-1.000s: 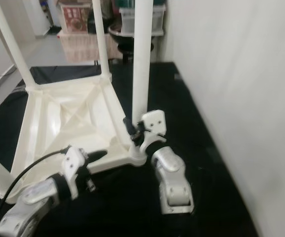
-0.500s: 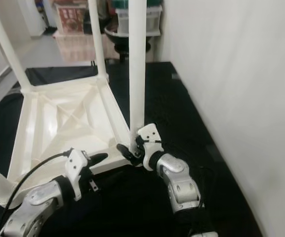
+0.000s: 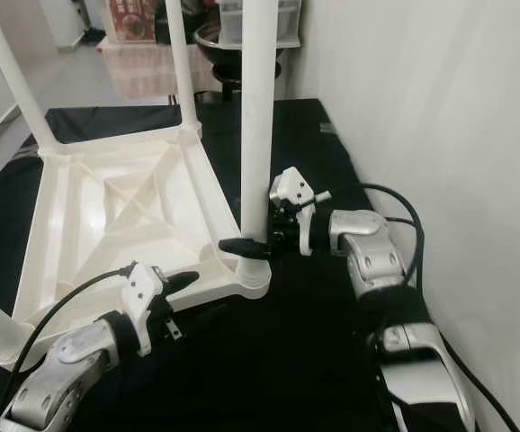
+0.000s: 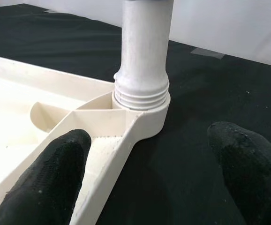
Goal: Building children table
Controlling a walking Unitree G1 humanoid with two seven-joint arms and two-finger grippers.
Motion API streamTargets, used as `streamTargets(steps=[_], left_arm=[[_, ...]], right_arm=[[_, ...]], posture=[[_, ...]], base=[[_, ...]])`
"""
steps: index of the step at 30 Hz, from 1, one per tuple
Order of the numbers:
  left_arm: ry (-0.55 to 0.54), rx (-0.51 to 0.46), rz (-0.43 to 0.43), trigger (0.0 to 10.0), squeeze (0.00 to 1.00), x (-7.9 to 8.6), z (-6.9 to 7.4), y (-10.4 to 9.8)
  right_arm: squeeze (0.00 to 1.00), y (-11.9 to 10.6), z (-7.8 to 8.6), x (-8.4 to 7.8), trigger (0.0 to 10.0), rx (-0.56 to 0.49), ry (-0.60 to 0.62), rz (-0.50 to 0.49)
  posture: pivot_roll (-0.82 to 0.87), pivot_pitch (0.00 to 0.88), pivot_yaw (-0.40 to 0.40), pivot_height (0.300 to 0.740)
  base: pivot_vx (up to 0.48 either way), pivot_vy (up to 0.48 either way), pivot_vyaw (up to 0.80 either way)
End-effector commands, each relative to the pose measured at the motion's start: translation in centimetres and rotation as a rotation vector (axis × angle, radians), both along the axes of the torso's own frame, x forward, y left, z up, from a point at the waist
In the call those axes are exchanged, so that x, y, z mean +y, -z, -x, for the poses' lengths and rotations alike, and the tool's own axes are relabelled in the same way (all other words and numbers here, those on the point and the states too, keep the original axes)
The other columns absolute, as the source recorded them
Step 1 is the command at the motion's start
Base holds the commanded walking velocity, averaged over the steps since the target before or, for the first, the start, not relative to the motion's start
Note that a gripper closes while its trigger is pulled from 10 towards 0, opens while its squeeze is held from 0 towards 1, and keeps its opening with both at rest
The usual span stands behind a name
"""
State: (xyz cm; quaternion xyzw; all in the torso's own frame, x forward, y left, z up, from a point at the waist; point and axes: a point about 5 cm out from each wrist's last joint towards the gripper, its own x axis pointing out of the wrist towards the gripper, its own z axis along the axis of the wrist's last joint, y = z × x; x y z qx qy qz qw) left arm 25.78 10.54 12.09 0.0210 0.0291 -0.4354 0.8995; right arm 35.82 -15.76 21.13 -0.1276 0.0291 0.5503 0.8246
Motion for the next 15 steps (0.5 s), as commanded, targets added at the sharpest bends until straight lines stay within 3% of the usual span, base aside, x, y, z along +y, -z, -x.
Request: streamTargets(steps=[1,2,5,9,10,15], left_arm=[[-0.015,-0.008,0.002,10.0,0.0,0.2,0.2,0.0],[-0.019,-0.01,0.004,10.0,0.0,0.2,0.3,0.0],[-0.033,-0.014,0.013,10.0,0.0,0.3,0.3,-0.1],[-0.048,-0.025,0.019,10.0,0.0,0.4,0.5,-0.3],[-0.049,-0.029,0.02,0.0,0.0,0.4,0.6,-0.4],[-0.05,-0.033,0.026,0.0,0.0,0.4,0.6,-0.4]], right_arm=[[0.0,0.2,-0.1,-0.3,1.1,0.01,0.005,-0.005],[0.0,0.3,-0.2,-0.4,0.0,0.022,0.01,-0.009],[0.0,0.6,-0.1,-0.7,0.0,0.037,0.01,-0.008],[0.0,1.9,1.3,-1.3,0.0,0.037,-0.012,0.01],[0.0,2.4,1.8,-1.4,0.0,0.038,0.0,0.016],[0.0,4.6,3.5,-0.9,0.0,0.061,0.069,0.048]], posture=[[-0.1,0.066,-0.019,0.74],[-0.1,0.066,-0.019,0.74],[-0.09,0.071,-0.017,0.74],[-0.09,0.074,-0.015,0.74],[-0.09,0.08,-0.018,0.74],[-0.09,0.083,-0.025,0.74]], base=[[0.0,0.0,0.0],[0.0,0.0,0.0],[0.0,0.0,0.0],[0.0,0.0,0.0],[0.0,0.0,0.0],[0.0,0.0,0.0]])
